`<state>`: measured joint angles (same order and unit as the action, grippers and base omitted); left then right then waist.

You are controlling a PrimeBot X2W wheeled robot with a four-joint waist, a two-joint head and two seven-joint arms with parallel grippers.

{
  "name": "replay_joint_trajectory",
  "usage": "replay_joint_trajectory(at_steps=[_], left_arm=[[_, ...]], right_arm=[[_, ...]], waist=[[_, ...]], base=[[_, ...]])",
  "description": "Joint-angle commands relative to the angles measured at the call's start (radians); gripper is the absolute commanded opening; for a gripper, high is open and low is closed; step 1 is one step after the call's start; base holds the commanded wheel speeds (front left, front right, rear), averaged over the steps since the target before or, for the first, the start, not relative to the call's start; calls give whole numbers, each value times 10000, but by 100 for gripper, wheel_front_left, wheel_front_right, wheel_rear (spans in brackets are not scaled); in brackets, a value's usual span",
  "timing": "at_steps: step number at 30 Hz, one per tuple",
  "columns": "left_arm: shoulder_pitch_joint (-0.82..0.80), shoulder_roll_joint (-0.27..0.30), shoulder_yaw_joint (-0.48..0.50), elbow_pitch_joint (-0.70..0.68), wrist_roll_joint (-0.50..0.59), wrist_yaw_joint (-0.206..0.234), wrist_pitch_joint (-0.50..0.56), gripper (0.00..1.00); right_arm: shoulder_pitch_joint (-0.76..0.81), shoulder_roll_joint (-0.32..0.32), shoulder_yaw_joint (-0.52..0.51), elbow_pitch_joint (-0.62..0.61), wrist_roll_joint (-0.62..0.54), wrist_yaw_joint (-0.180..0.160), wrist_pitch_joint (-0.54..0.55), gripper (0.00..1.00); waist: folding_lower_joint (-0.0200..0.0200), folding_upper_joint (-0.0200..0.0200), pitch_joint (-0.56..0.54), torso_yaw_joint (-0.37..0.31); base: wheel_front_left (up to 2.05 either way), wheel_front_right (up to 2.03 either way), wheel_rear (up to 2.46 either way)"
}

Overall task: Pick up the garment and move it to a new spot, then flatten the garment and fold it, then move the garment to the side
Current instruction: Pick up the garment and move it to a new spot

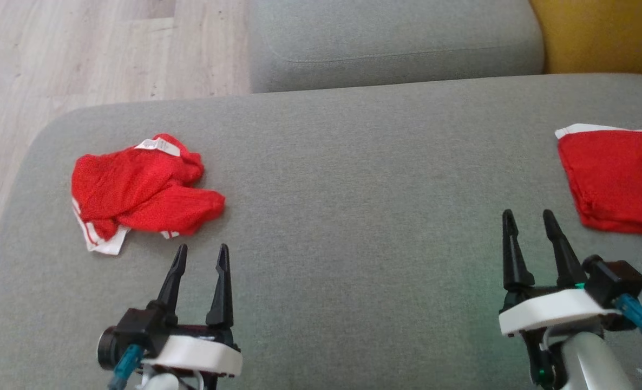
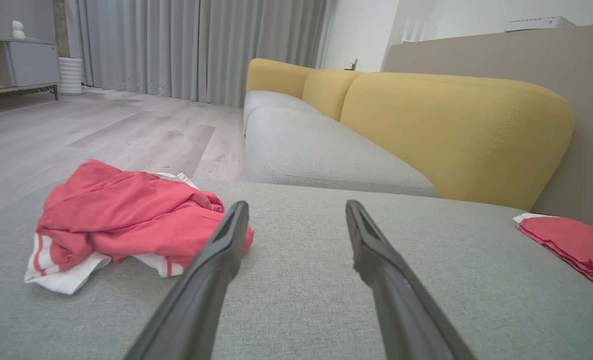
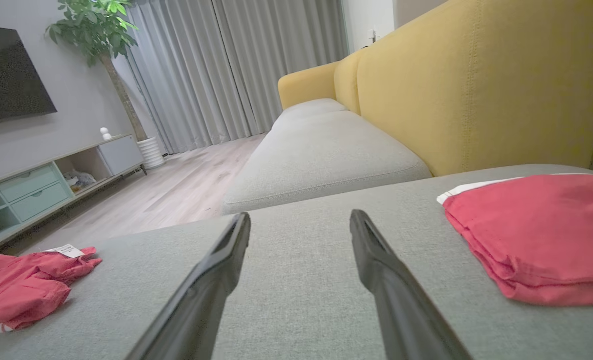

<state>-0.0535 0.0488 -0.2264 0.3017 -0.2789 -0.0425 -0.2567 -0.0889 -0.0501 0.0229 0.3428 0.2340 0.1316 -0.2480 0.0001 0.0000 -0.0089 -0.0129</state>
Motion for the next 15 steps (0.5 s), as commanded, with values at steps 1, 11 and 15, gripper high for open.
replay_joint_trajectory(at_steps=[1, 11, 15], left_arm=[[-408, 14, 354, -378, -33, 82, -51, 100], [-165, 14, 792, -404, -26, 159, -51, 100], [-111, 14, 742, -376, -19, 130, -51, 100]], right_arm=[[-117, -4, 363, -418, 81, -9, -136, 100], [307, -2, 1169, -557, 496, -9, -136, 100], [419, -2, 1429, -482, 761, -9, -137, 100]], waist=[[-1, 0, -5, 174], [-1, 0, -209, 1368], [-1, 0, -321, 2014]], base=[[0, 0, 0], [0, 0, 0], [0, 0, 0]])
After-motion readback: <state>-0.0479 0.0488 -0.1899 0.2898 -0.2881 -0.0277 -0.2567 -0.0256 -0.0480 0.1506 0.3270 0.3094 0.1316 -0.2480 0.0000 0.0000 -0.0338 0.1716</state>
